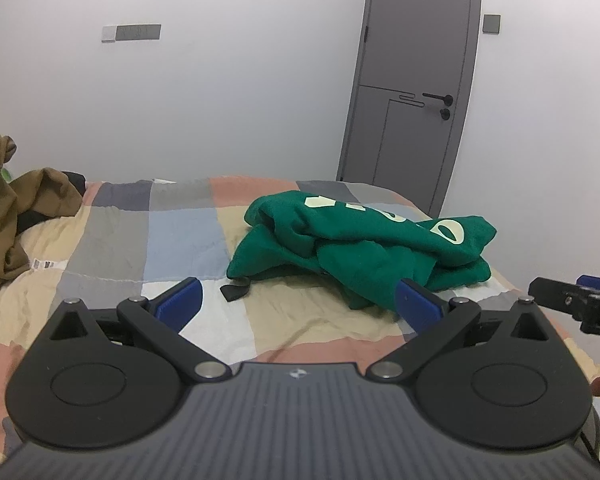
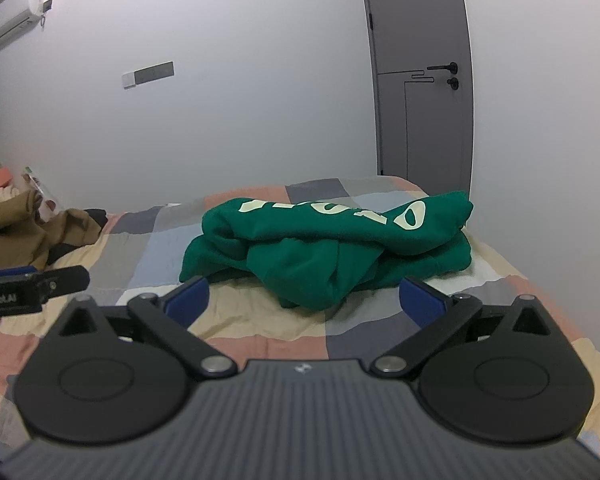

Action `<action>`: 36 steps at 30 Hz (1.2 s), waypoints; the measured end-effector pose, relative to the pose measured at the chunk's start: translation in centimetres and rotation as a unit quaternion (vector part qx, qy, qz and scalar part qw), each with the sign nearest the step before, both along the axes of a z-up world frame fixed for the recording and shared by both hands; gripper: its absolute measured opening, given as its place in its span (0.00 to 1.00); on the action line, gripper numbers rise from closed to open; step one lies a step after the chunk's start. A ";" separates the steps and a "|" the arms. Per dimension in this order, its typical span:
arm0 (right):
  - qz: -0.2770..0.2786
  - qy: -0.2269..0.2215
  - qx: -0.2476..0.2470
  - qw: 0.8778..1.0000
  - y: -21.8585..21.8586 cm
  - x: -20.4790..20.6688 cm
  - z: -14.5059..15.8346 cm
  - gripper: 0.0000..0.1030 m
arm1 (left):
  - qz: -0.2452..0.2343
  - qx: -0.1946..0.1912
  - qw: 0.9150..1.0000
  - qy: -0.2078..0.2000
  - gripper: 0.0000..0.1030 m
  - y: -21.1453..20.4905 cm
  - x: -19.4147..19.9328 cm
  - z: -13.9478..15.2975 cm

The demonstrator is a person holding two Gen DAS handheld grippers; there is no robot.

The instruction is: Fold large clothes

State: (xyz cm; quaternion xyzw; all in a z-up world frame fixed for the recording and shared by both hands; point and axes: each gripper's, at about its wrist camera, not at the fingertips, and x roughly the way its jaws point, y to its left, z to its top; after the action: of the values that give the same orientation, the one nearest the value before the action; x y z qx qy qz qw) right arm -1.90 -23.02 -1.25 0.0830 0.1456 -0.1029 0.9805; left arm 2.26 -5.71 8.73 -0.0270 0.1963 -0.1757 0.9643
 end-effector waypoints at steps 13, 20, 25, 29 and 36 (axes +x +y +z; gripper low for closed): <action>0.001 0.006 0.004 1.000 0.2 -0.1 -0.3 1.00 | -0.006 -0.006 1.000 -0.004 1.00 0.2 -0.5 0.1; 0.000 0.006 0.004 1.000 0.1 -0.1 -0.3 1.00 | -0.006 -0.003 1.000 -0.006 1.00 0.1 -0.7 0.3; 0.002 0.007 0.005 1.000 0.2 -0.1 -0.3 1.00 | -0.007 -0.002 1.000 -0.008 1.00 0.1 -0.7 0.4; 0.000 0.006 0.007 1.000 0.4 -0.5 -0.3 1.00 | -0.007 -0.004 1.000 -0.011 1.00 0.2 -1.0 0.7; -0.002 0.008 0.007 1.000 0.4 -0.6 -0.5 1.00 | -0.006 -0.002 1.000 -0.014 1.00 0.3 -1.3 0.7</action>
State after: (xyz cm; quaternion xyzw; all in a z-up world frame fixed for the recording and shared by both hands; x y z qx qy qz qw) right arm -2.53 -22.60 -1.79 0.0897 0.1540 -0.1041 0.9785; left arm 1.00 -5.38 9.44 -0.0256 0.1825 -0.1823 0.9658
